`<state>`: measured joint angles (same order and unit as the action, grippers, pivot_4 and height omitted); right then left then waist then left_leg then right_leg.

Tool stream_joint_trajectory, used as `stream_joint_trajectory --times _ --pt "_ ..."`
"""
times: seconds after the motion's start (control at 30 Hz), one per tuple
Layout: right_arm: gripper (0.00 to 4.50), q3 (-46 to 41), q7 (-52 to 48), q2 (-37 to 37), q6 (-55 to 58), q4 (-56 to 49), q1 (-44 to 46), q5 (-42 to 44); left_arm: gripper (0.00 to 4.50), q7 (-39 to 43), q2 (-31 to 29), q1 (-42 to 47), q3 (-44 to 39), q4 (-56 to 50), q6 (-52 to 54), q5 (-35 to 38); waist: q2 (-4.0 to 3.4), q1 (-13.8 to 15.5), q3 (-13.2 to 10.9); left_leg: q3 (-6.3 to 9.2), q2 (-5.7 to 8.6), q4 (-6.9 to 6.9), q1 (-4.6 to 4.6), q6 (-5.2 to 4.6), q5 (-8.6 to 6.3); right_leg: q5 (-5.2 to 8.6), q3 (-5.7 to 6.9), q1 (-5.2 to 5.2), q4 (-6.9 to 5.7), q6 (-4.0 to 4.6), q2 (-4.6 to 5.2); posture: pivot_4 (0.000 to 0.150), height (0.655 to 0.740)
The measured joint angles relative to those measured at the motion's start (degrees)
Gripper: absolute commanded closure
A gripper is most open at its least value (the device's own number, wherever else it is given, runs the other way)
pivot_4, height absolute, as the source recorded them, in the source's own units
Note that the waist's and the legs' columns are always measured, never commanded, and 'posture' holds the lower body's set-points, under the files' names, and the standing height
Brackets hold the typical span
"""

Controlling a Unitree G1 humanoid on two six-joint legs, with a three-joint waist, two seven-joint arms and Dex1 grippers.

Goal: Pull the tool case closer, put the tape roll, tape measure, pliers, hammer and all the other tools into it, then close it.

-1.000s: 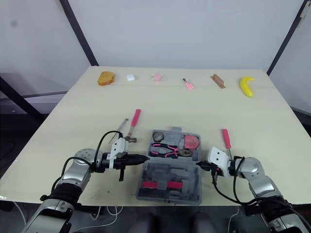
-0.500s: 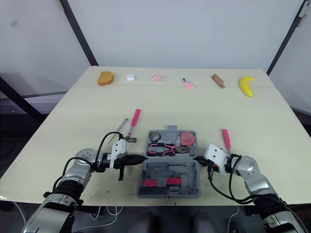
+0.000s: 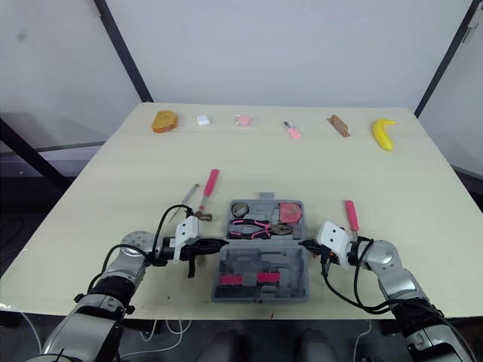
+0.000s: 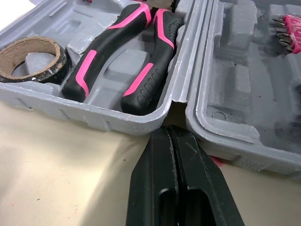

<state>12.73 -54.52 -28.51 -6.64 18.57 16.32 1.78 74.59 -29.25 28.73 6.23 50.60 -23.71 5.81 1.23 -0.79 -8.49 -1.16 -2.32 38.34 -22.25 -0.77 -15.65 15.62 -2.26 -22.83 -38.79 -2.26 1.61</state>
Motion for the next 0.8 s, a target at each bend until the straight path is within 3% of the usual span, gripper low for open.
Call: stream_joint_trajectory --times 0.8 --pt "4.45 -0.12 1.07 -0.01 0.00 0.28 0.00 -0.33 4.50 0.12 0.88 0.94 -0.23 1.71 -0.54 -0.11 0.00 0.05 0.00 0.01 0.01 0.02 -0.03 0.00 0.00 0.00 0.02 0.00 0.01 0.00 0.01 0.150 0.7400"
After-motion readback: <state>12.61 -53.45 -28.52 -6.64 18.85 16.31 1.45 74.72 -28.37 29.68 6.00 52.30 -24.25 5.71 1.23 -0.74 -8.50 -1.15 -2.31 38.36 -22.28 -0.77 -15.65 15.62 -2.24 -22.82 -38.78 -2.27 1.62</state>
